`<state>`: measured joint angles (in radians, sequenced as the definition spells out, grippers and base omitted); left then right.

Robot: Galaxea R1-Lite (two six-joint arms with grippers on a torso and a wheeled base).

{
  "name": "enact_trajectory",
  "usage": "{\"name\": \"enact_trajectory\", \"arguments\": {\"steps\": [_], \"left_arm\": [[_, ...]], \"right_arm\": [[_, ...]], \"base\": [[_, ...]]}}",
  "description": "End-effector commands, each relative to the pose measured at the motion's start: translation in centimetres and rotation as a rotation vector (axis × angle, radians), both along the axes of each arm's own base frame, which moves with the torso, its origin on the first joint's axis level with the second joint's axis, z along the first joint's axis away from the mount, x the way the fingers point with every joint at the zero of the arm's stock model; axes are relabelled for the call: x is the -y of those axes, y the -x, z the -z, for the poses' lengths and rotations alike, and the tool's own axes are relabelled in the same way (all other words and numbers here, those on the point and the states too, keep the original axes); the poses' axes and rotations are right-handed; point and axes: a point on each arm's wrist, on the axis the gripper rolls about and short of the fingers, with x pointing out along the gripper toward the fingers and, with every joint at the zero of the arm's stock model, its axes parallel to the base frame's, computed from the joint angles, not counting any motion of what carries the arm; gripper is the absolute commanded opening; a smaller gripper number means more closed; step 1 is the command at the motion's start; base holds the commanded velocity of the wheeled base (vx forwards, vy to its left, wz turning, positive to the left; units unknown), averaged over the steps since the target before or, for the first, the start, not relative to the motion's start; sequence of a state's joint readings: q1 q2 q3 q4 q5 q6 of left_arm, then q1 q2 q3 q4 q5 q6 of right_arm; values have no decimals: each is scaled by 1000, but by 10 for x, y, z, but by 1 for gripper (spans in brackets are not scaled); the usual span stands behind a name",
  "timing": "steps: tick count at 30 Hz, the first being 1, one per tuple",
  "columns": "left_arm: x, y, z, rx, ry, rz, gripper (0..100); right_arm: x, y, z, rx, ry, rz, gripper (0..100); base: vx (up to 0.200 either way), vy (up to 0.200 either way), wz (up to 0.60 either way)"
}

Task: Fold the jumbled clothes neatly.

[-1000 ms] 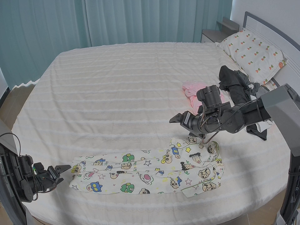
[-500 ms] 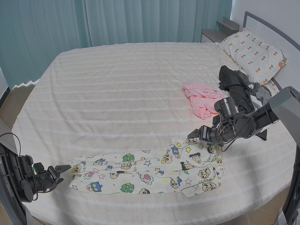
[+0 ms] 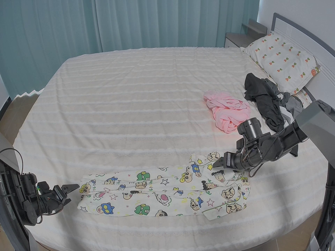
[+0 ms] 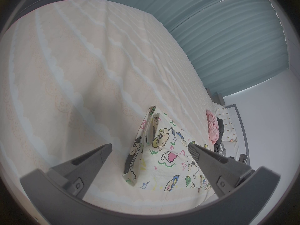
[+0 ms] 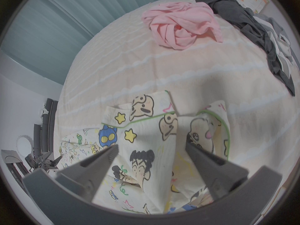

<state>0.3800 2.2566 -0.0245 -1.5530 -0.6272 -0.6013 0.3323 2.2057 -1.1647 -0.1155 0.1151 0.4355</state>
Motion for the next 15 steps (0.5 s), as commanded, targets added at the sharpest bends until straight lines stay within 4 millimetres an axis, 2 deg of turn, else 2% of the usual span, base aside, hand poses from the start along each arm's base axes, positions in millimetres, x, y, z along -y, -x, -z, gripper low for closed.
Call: {"name": "enact_trajectory", "arguments": {"steps": [1,9,15], "left_arm": [[0,0,0,0,0,0,100],[0,0,0,-2,1,0,100],[0,0,0,0,0,0,100]], "right_arm": [[1,4,3,-27,9,0,0],[6,10,-5,-33,-1,9,0],[19,25,-11,-74,-60,-12,0]], "base": [[0,0,0],[0,0,0],[0,0,0]]}}
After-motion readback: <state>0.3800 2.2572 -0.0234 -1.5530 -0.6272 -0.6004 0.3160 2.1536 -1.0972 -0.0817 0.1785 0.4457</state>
